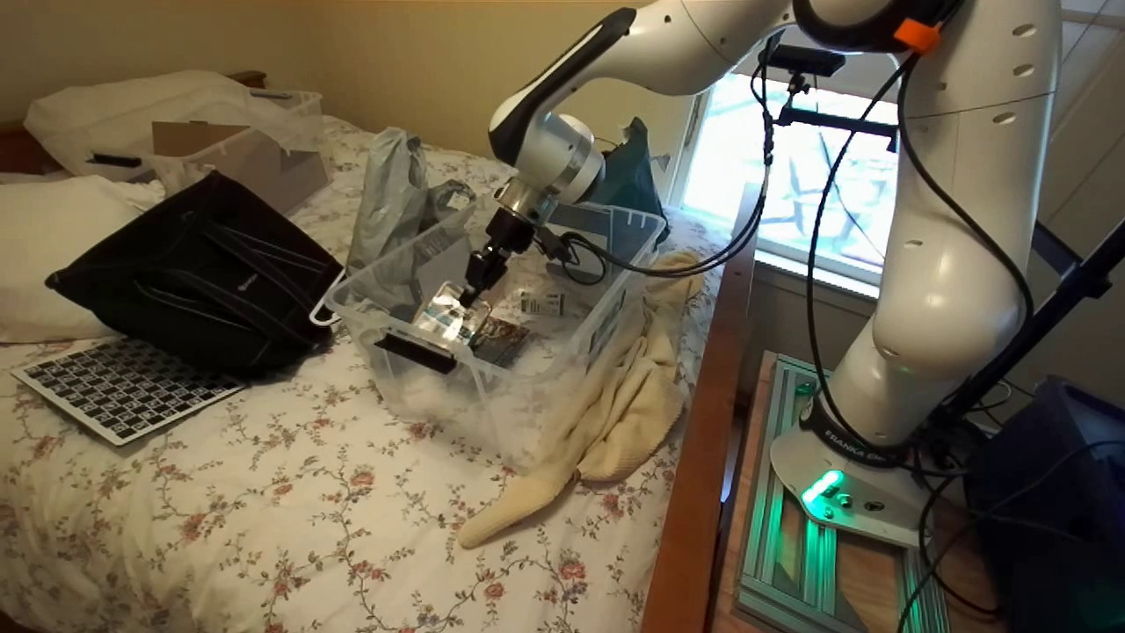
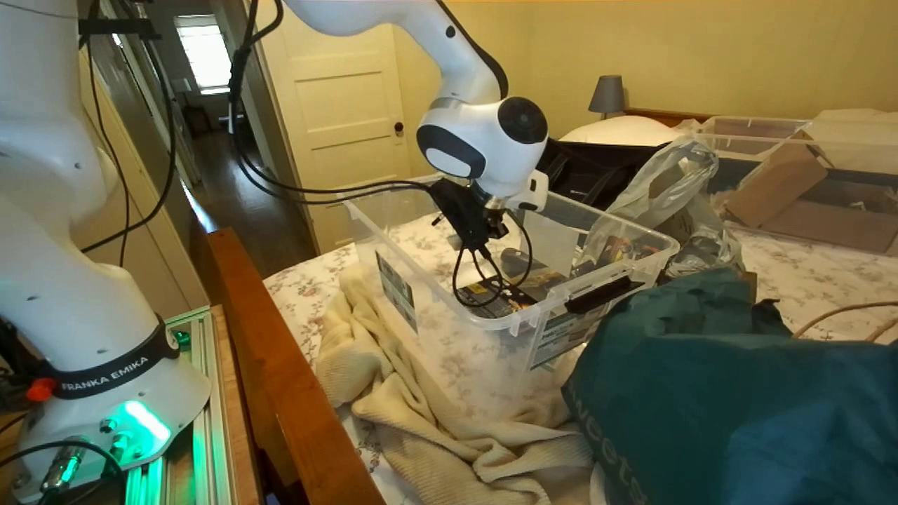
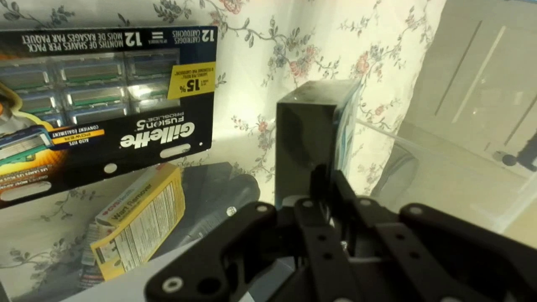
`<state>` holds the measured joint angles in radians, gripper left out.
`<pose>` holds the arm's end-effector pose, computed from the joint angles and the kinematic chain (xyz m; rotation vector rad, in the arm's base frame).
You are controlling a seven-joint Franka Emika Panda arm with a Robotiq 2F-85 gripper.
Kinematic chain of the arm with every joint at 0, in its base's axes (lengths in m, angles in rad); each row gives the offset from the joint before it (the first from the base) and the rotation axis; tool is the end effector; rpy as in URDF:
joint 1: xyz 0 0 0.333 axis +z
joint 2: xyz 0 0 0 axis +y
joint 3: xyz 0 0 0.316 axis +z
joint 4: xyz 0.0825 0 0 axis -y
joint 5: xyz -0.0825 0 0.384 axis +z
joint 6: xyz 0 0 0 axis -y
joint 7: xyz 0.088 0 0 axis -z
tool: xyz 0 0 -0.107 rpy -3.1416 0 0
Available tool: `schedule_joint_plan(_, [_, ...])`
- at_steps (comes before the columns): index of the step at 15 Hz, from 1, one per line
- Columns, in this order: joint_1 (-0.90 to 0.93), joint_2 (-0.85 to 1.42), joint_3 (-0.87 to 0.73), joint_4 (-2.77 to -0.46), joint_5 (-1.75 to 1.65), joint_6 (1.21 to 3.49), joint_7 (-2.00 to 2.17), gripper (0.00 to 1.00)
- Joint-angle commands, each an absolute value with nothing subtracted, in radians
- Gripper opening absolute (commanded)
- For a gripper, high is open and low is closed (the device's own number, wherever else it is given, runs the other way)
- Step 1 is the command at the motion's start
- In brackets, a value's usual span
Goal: Take the grey box out of the container.
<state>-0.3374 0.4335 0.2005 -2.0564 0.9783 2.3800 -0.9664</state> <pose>0.5820 -0.0730 0.2222 -2.4604 -0.0454 -0.3456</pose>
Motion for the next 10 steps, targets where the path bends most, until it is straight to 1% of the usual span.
schedule_joint_plan(1, [-0.281,0.323,0.142,-2.137,1.086,2.386,-1.058,0.02])
schedule_joint_plan(10, [-0.197,0.234,0.048,-2.142,1.186,2.349,-1.194,0.02])
